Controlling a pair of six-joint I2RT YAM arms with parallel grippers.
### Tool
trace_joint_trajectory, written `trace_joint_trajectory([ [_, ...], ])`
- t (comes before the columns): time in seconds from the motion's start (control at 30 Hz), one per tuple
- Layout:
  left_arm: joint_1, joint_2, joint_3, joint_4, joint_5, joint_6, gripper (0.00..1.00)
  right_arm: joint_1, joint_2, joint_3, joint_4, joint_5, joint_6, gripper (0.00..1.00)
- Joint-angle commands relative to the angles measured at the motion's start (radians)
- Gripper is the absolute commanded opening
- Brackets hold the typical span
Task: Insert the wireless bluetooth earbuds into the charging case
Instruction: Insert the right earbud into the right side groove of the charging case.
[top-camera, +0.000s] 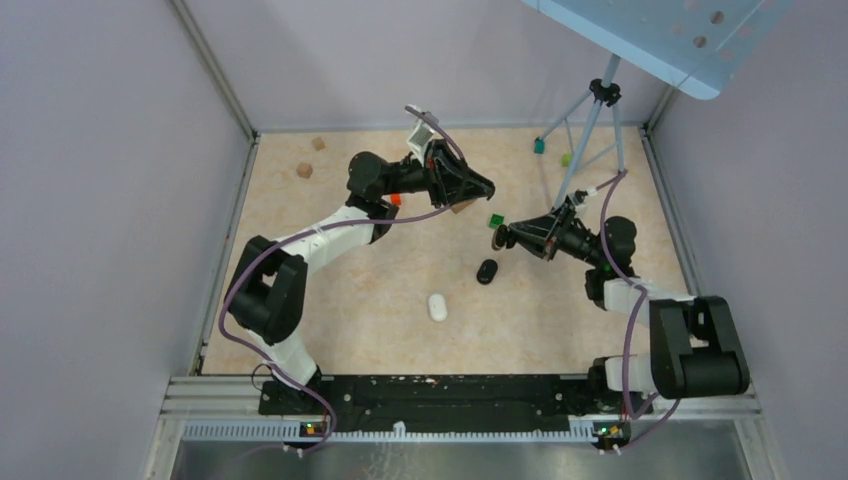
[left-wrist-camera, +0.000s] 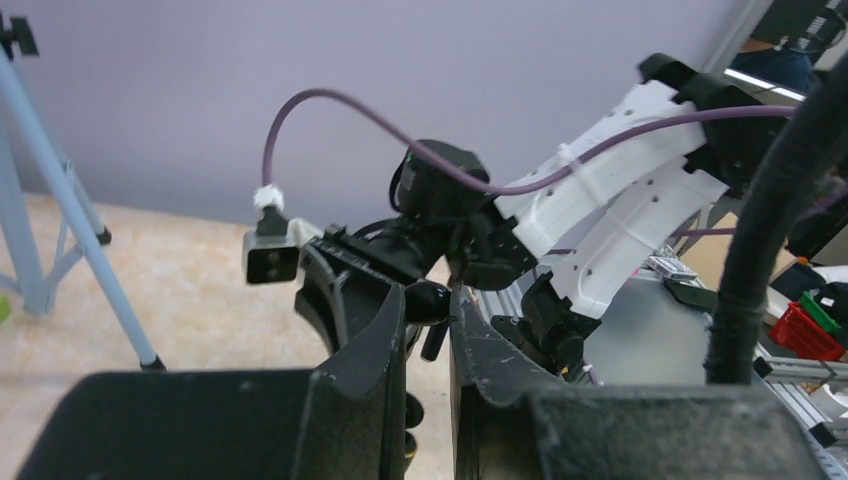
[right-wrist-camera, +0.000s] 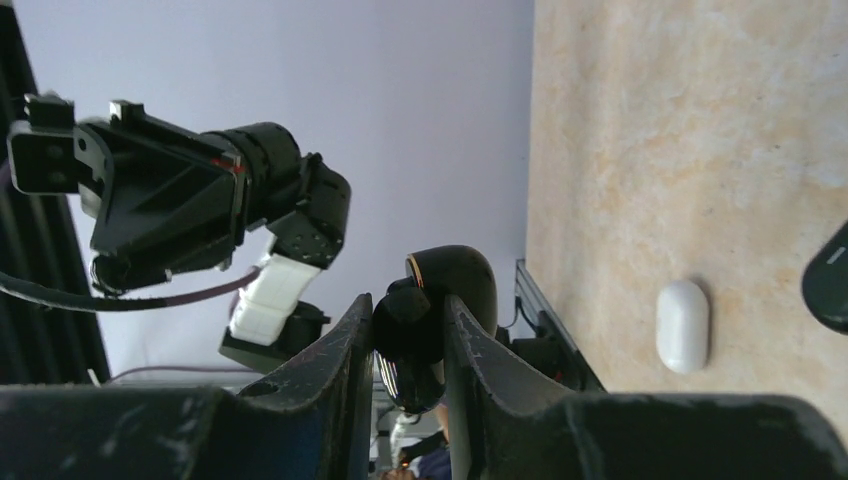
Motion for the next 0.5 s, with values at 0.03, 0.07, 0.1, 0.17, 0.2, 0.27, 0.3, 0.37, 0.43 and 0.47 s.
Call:
trace_joint_trajectory([
  [0.03,0.001,-0.001,-0.054,0.412,0.007,-0.207,0.00,0.044,0.101,0.059,0.374,0.060,0.174,0.00],
  [0.07,0.001,0.001,-0.056,0.434,0.009,-0.215,0.00,0.049,0.111,0.066,0.394,0.067,0.184,0.00],
  [0.1,0.002,0.005,-0.056,0.448,0.017,-0.222,0.00,0.052,0.116,0.074,0.408,0.072,0.193,0.00],
  [0.17,0.001,0.014,-0.055,0.494,0.039,-0.242,0.00,0.058,0.119,0.088,0.412,0.080,0.196,0.00],
  [0.2,0.002,0.019,-0.053,0.520,0.046,-0.254,0.00,0.063,0.119,0.096,0.413,0.082,0.197,0.00],
  [0.27,0.001,0.033,-0.055,0.574,0.054,-0.279,0.00,0.076,0.122,0.111,0.413,0.084,0.198,0.00],
  [0.3,0.001,0.042,-0.058,0.607,0.056,-0.294,0.00,0.083,0.123,0.116,0.417,0.087,0.203,0.00],
  [0.37,0.001,0.060,-0.064,0.651,0.053,-0.315,0.00,0.099,0.128,0.123,0.433,0.091,0.216,0.00],
  [0.43,0.000,0.074,-0.064,0.673,0.053,-0.328,0.00,0.109,0.130,0.128,0.447,0.096,0.233,0.00],
  [0.47,-0.001,0.080,-0.061,0.679,0.057,-0.331,0.00,0.112,0.128,0.129,0.451,0.097,0.241,0.00],
])
